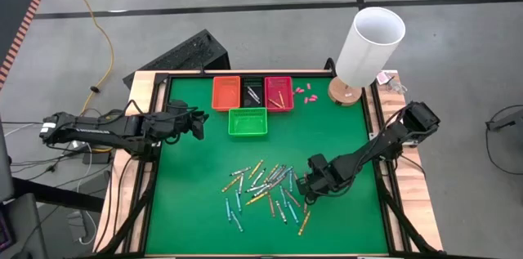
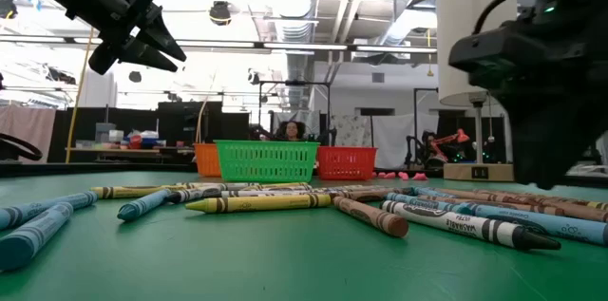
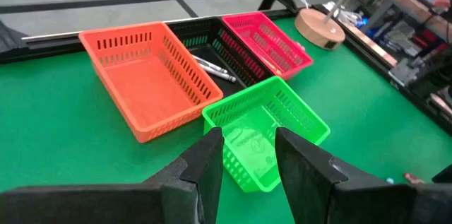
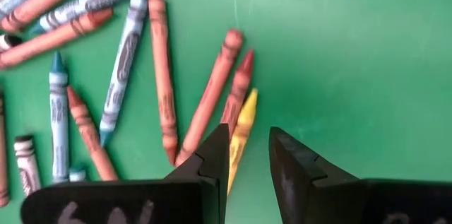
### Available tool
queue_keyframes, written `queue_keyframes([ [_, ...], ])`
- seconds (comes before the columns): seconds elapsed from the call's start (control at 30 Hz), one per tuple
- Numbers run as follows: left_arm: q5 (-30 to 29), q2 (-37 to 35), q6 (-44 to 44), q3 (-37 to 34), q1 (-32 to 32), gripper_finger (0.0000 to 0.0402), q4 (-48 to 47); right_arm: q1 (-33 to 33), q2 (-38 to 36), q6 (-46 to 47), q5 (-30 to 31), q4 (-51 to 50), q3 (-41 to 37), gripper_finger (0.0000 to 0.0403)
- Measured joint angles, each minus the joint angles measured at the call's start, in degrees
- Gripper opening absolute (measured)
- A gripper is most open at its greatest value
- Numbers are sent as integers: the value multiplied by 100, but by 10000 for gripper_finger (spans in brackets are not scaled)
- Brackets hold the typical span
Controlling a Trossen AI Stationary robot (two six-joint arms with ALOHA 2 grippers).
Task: Sort crayons
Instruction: Put a yellow crayon in the red basket
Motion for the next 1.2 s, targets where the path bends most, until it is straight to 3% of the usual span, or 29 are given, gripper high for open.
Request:
queue_keyframes([
  [0.27, 8, 0, 65, 0, 0, 119, 1, 263, 125, 449, -10, 87, 0, 98],
  [0.5, 8, 2, 17, 2, 2, 119, 26, 267, 578, 282, -251, 351, 70, 98],
  [0.73, 7, 1, 17, 2, 2, 119, 126, 267, 635, 276, -287, -79, 304, 94],
  [1.03, 6, 2, 177, 2, 2, 119, 188, 154, 645, 249, -281, -426, 467, 11],
  [1.2, 8, 1, 305, 2, 0, 119, 191, 1, 667, -123, -120, -748, 686, 6],
])
